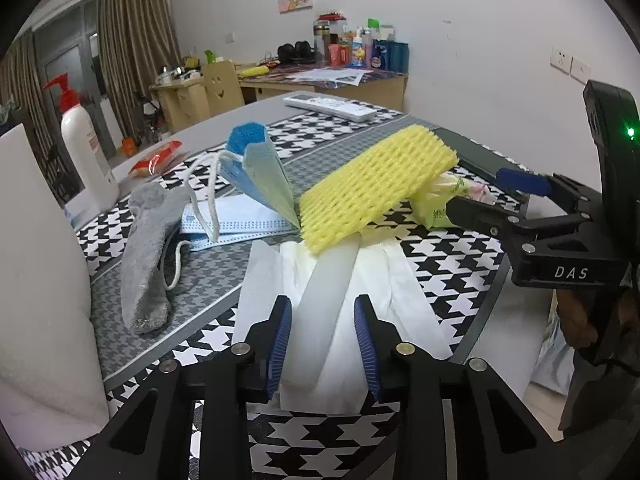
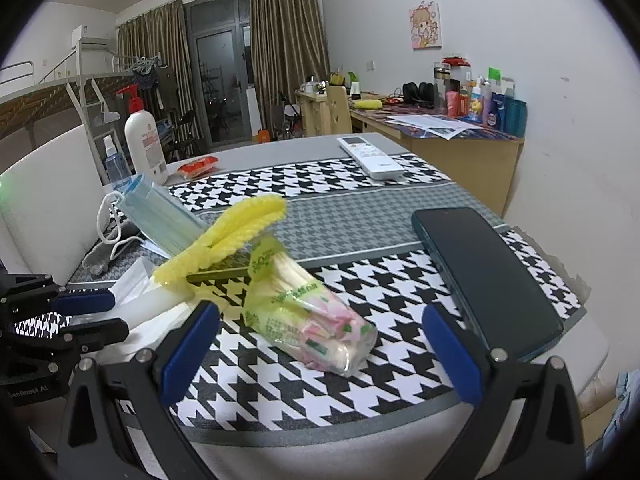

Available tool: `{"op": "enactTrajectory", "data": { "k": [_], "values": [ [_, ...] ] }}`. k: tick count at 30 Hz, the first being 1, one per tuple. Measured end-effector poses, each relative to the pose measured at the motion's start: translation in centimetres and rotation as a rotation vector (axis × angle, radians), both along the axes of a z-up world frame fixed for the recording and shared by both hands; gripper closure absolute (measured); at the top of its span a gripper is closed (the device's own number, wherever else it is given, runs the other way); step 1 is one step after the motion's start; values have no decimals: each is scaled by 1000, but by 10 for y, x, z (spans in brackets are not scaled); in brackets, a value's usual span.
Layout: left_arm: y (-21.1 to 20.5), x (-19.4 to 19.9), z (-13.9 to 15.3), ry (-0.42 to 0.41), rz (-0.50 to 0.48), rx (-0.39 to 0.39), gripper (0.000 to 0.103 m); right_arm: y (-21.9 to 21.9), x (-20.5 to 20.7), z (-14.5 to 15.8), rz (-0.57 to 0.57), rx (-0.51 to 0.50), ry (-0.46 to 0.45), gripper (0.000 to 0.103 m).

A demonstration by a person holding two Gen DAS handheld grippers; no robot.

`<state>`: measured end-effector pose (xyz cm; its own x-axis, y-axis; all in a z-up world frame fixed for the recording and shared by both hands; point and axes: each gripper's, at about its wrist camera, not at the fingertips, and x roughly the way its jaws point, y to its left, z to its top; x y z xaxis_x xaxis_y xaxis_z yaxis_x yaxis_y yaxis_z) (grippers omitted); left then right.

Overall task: Organize soft objects
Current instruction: 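Close left gripper on the white cylinder while right gripper grasps the clear packet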

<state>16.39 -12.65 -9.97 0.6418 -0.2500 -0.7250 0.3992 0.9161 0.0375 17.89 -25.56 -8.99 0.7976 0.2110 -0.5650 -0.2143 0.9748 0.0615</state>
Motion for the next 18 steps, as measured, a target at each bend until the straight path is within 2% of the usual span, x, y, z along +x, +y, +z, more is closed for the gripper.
{"op": "enactTrajectory", "data": {
  "k": [4,9,15,18],
  "values": [
    [-1,2,-2,14,5,6,72,2,3,0,4,-11,3,1],
    [-4,2,-4,23,-20,16,80,6,10,-4,14,-26,30,3],
    [-3,1,-3,24,-23,9,82,8,19,-10,20,-35,85,17],
    [-2,1,-3,24,-25,5,82,9,18,-13,26,-39,96,28]
  ]
}}
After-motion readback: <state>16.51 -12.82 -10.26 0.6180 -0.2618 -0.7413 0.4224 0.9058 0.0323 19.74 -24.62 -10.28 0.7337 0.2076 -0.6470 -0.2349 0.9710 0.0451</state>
